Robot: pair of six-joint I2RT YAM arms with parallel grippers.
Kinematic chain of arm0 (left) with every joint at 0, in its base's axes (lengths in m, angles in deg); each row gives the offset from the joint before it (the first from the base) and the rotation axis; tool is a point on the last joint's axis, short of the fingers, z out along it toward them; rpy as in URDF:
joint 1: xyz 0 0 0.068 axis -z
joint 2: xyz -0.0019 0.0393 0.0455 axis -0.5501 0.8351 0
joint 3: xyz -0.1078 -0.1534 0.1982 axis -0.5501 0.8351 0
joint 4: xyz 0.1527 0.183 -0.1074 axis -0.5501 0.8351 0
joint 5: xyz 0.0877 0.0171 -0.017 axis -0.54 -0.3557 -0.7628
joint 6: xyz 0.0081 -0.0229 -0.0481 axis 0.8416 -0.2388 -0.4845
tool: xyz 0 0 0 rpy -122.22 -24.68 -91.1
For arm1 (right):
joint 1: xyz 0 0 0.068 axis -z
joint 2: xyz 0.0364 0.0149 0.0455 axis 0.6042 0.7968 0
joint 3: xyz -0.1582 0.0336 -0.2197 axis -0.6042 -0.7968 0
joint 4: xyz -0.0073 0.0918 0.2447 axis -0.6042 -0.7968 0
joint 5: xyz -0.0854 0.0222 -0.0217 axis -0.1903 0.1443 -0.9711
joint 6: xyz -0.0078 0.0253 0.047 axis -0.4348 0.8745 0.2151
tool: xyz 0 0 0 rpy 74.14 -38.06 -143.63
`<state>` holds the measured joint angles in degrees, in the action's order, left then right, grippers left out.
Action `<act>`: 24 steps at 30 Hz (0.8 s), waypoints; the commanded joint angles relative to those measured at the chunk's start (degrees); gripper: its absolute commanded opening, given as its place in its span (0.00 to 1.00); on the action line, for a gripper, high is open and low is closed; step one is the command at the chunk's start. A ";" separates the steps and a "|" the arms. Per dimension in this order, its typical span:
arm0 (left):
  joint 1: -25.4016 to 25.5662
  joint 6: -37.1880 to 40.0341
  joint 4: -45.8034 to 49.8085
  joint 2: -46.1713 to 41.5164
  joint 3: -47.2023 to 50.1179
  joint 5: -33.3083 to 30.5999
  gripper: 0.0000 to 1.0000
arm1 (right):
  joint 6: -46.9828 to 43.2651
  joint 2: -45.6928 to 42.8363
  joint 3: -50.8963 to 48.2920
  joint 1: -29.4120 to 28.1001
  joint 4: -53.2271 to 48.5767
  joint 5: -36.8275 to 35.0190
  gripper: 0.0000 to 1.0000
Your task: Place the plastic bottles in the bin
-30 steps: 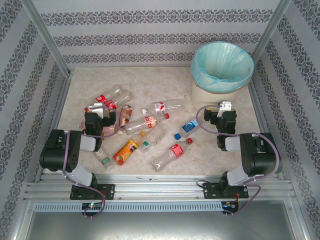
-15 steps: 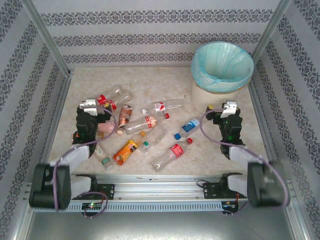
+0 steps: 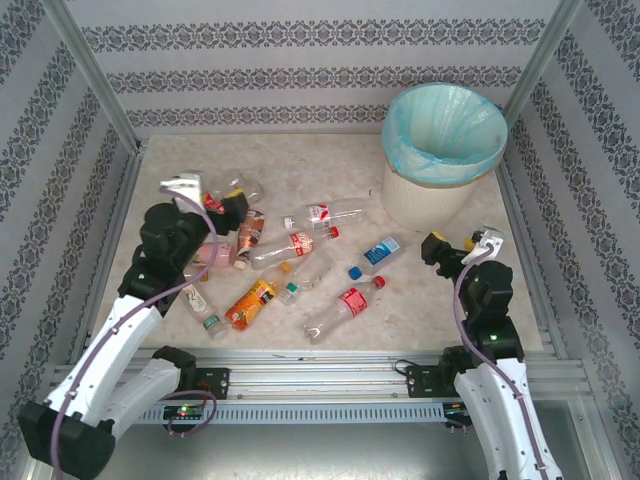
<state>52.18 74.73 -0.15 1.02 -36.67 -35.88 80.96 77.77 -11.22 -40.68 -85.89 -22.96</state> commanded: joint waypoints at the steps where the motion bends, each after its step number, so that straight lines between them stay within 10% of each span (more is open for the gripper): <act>1: 9.37 0.40 14.67 2.16 -4.39 -0.32 0.88 | 6.51 2.34 5.06 -1.03 -15.42 7.46 0.88; 14: 37.19 -3.00 35.55 18.79 -9.99 3.18 0.91 | 11.93 12.11 8.14 -5.09 -19.66 17.63 0.83; 24: 41.86 -4.88 36.58 33.49 -13.70 6.42 0.95 | 13.58 11.62 6.62 -5.96 -17.77 14.23 0.89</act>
<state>93.27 71.32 34.16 31.91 -48.06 -30.48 93.07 89.99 -4.07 -45.73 -104.38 -7.25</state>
